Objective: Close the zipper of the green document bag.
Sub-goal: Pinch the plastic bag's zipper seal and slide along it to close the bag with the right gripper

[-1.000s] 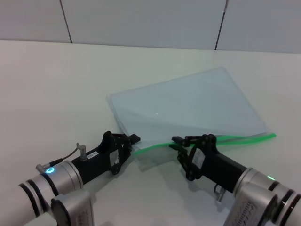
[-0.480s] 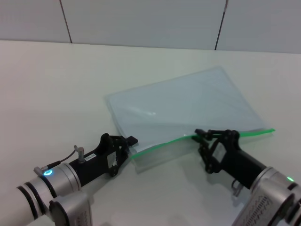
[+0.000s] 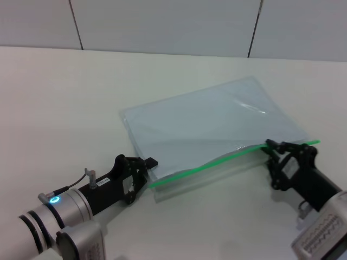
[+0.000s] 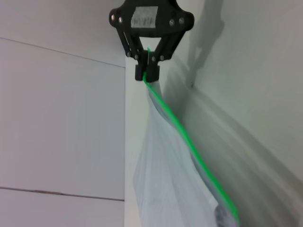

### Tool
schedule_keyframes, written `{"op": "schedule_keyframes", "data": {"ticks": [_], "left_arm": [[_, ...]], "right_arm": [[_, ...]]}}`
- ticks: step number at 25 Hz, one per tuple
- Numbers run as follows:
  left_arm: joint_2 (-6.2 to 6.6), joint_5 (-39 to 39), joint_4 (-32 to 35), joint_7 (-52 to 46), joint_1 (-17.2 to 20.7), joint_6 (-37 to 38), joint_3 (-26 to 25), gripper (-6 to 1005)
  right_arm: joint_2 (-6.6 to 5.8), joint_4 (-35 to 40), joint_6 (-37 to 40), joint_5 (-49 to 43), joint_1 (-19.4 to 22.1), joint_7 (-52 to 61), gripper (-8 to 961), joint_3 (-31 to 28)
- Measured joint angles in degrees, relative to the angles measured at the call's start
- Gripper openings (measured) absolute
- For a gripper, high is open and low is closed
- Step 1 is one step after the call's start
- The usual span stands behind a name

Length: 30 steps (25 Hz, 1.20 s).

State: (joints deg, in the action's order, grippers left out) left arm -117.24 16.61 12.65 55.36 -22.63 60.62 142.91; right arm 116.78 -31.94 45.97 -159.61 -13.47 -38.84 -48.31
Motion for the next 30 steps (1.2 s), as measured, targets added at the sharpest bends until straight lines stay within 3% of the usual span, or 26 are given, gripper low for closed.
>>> {"op": "schedule_keyframes", "data": {"ticks": [15,25,30], "left_arm": [[0.0,0.1,0.1,0.1,0.5,0.4,-1.5,126],[-0.08,0.1,0.4,0.1,0.8,0.6,-2.1,132],[-0.19,5.1,1.4,-0.3,1.2,0.7,-2.5,135]], "right_arm": [[-0.05,1.6,0.4,0.0,3.2,-1.4,182,-9.1],[0.01,3.4,0.7,0.0,2.7,-1.4,211,-9.5],[0.12,4.0,1.5,0.2,2.4,-0.9,226,-9.3]]}}
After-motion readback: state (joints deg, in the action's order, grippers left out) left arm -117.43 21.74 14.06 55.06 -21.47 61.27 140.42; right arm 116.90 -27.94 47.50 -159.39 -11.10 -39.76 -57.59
